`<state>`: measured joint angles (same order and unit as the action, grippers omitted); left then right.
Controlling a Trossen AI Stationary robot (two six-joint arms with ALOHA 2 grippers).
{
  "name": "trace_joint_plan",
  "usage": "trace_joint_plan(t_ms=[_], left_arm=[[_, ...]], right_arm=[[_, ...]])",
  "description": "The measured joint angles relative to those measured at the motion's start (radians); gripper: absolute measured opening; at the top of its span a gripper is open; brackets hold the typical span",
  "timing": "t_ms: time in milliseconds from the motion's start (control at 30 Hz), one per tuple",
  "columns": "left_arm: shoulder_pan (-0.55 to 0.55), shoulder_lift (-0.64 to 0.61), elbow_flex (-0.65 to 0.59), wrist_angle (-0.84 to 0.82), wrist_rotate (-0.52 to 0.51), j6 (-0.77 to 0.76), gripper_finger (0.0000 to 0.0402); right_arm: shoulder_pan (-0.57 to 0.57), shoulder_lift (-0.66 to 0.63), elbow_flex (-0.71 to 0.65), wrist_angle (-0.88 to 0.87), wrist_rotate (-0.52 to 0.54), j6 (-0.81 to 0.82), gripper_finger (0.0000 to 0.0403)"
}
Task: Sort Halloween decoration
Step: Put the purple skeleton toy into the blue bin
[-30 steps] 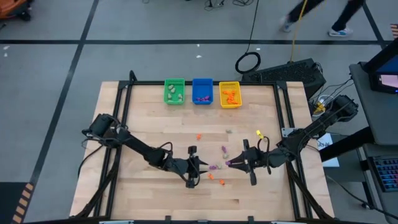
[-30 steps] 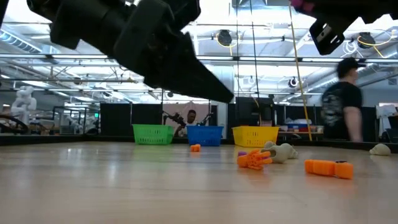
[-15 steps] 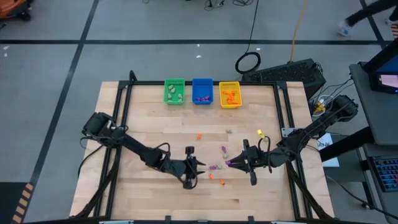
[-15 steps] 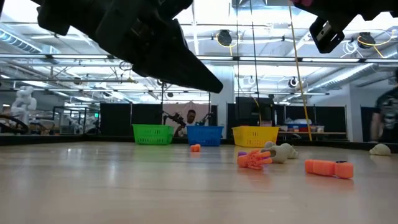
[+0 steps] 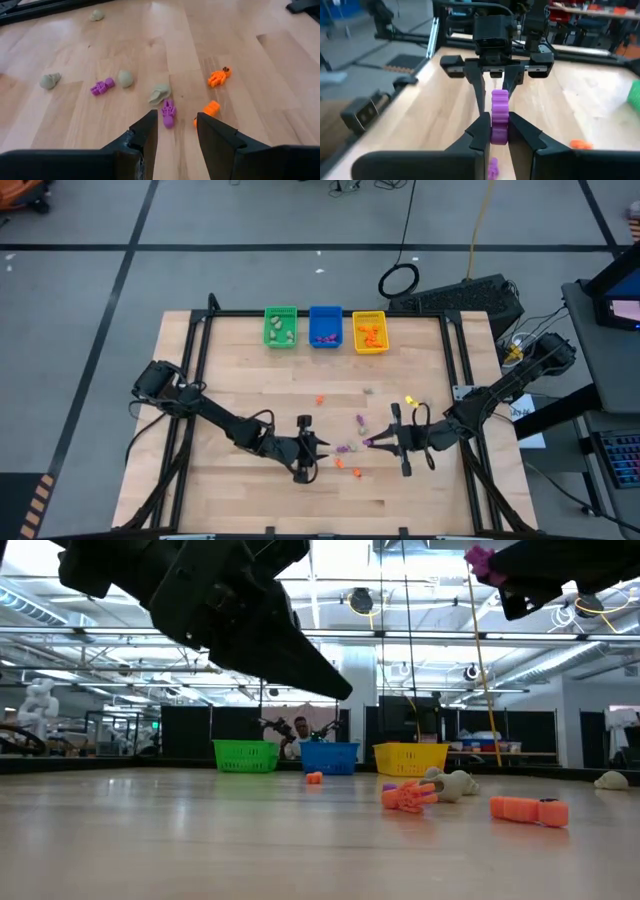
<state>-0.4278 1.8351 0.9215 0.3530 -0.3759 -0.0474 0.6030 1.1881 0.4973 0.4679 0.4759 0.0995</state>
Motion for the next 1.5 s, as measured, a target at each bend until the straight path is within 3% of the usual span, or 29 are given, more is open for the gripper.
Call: trace_joint_plan(t_ms=[167, 433, 667, 900, 1133, 1300, 1500], left_arm=[[-0.004, 0.000, 0.000, -0.008, 0.000, 0.000, 0.0136], [-0.021, -0.017, 0.000, -0.022, -0.006, -0.023, 0.0136], [-0.024, -0.037, 0.000, -0.034, -0.008, -0.026, 0.0136], [-0.024, -0.037, 0.000, -0.022, -0.008, -0.025, 0.0136], [-0.024, -0.037, 0.000, -0.018, -0.016, -0.025, 0.0136], [-0.024, -0.037, 0.000, -0.011, -0.018, -0.024, 0.0136], [-0.024, -0.037, 0.000, 0.004, -0.018, -0.018, 0.0136]], right_arm=[[-0.001, 0.000, 0.000, 0.009, 0.028, -0.090, 0.0038], [-0.024, 0.000, 0.000, 0.019, 0.373, -0.012, 0.0038], [-0.158, 0.000, 0.038, 0.021, 0.381, 0.044, 0.0038], [-0.355, 0.000, 0.175, -0.099, 0.232, -0.024, 0.0038], [-0.569, 0.000, 0.266, -0.119, 0.202, -0.137, 0.0038], [-0.728, 0.024, 0.386, -0.274, 0.000, -0.069, 0.0038], [-0.867, 0.133, 0.518, -0.339, -0.170, -0.066, 0.0038]])
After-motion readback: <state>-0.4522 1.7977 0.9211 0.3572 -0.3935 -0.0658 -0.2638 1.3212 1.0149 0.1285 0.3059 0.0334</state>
